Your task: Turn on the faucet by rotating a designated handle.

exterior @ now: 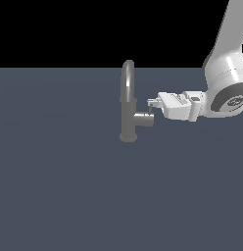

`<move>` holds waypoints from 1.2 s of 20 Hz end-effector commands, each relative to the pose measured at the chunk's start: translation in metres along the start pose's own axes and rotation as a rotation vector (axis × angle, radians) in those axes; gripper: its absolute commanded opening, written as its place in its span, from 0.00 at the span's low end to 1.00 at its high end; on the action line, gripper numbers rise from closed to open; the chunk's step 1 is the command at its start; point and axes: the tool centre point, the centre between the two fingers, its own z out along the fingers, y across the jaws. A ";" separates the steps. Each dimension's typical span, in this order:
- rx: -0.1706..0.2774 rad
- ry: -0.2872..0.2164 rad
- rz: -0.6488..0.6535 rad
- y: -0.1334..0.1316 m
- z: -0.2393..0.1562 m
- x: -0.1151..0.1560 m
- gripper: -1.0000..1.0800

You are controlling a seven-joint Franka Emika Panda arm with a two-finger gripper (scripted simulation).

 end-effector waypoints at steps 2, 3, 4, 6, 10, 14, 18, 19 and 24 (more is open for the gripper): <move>0.000 -0.001 0.001 0.007 0.000 0.004 0.00; 0.000 -0.001 0.001 0.010 -0.001 0.005 0.00; 0.000 -0.001 0.001 0.013 -0.001 0.007 0.00; 0.000 -0.001 0.001 0.020 -0.001 0.010 0.00; -0.001 -0.002 0.002 0.034 -0.001 0.018 0.00; -0.002 -0.002 0.002 0.049 -0.001 0.025 0.00; -0.002 0.000 -0.018 0.044 0.000 0.023 0.00; -0.002 0.000 -0.015 0.046 0.000 0.030 0.00; -0.003 -0.002 -0.004 0.058 -0.001 0.064 0.00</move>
